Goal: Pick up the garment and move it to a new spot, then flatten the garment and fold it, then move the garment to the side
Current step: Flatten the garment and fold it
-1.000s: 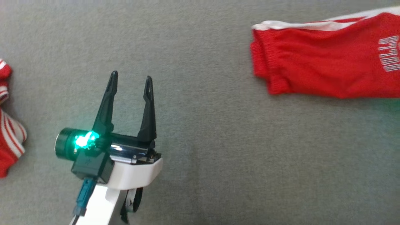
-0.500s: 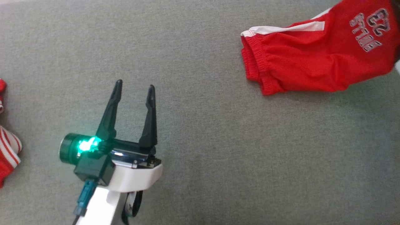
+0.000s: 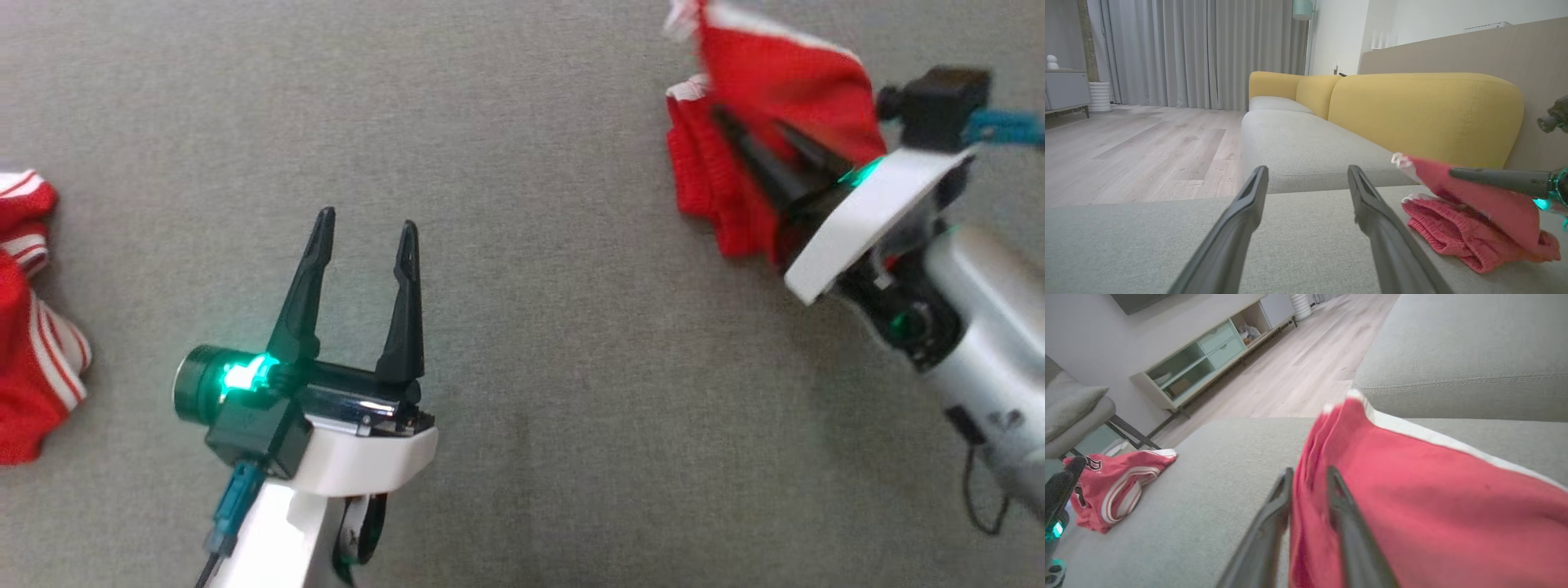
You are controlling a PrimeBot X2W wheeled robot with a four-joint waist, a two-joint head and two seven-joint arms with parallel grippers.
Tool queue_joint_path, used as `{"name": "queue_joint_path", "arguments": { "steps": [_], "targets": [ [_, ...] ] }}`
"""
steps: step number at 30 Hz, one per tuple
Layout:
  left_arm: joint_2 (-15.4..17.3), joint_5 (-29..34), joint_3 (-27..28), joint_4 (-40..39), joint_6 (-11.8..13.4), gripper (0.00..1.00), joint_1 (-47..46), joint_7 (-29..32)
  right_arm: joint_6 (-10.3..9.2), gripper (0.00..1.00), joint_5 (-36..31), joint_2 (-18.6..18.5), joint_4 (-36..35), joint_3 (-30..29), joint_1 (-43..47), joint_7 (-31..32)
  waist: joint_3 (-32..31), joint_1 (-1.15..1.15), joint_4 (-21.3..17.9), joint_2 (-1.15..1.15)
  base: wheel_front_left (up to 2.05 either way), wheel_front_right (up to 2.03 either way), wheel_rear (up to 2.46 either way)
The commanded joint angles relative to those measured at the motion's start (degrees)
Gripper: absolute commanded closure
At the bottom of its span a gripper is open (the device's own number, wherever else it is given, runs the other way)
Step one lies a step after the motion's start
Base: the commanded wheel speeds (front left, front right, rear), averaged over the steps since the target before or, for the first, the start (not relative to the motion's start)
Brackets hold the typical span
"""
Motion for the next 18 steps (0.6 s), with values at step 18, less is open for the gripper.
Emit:
{"name": "queue_joint_path", "arguments": {
  "steps": [18],
  "targets": [
    [-1.21, 2.2, 6.21, -0.5, 0.38, 0.0, 8.22, -0.23, -0.04, 0.0, -20.26, 3.02, 0.43, -24.29, 23.64, -19.48, -14.26, -0.01, 0.32, 0.0, 0.0, 0.0, 0.0]
  ]
}}
